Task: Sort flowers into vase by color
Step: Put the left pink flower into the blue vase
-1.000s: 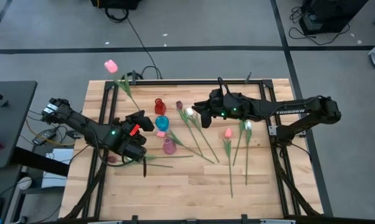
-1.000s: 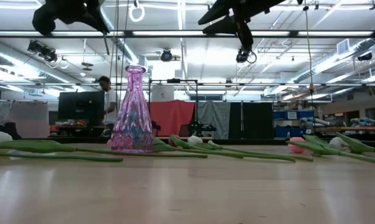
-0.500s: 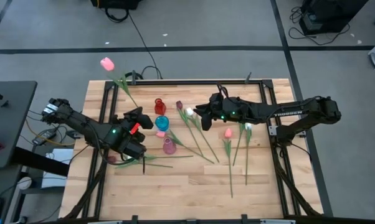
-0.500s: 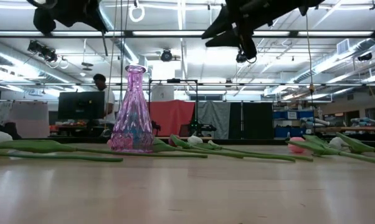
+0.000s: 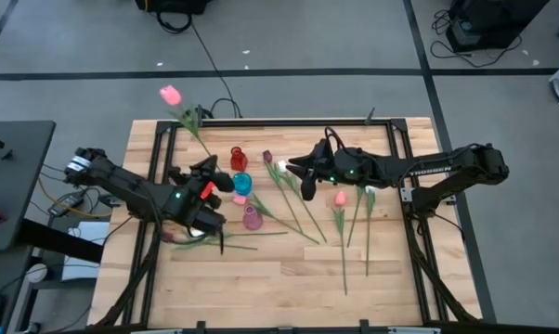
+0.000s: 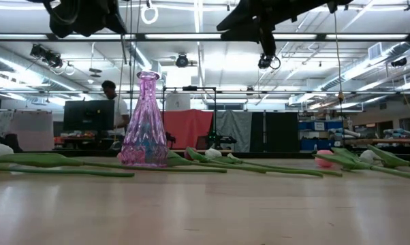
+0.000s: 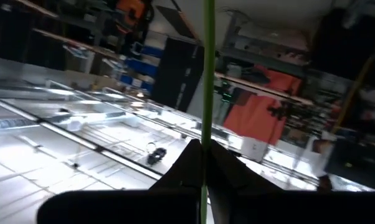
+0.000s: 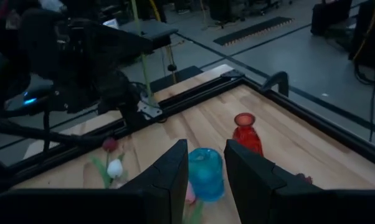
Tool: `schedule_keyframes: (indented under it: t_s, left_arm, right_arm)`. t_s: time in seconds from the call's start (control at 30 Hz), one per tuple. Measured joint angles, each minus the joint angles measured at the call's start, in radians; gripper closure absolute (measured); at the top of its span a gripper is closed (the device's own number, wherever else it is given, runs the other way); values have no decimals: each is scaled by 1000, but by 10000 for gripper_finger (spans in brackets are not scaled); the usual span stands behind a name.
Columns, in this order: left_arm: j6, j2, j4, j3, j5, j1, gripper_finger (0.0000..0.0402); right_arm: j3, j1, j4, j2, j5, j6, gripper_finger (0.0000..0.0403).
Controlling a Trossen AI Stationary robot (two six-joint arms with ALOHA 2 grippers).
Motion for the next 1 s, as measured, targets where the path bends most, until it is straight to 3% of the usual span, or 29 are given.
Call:
schedule_keyframes:
  t_s: [0.33,0.53,0.67,1.0]
  left_arm:
    - [84,27,306,-23,23,-84,390]
    - [309,27,549,-23,61,-152,390]
    - [368,27,571,-24,123,-177,390]
    - [519,29,710,-132,135,-125,390]
  right_arm:
    - [0,-8,4,0,-7,-54,284]
    - [0,-30,8,0,-34,-48,284]
    - [0,-39,7,0,-60,-45,284]
    - [0,-39,36,0,-63,-54,284]
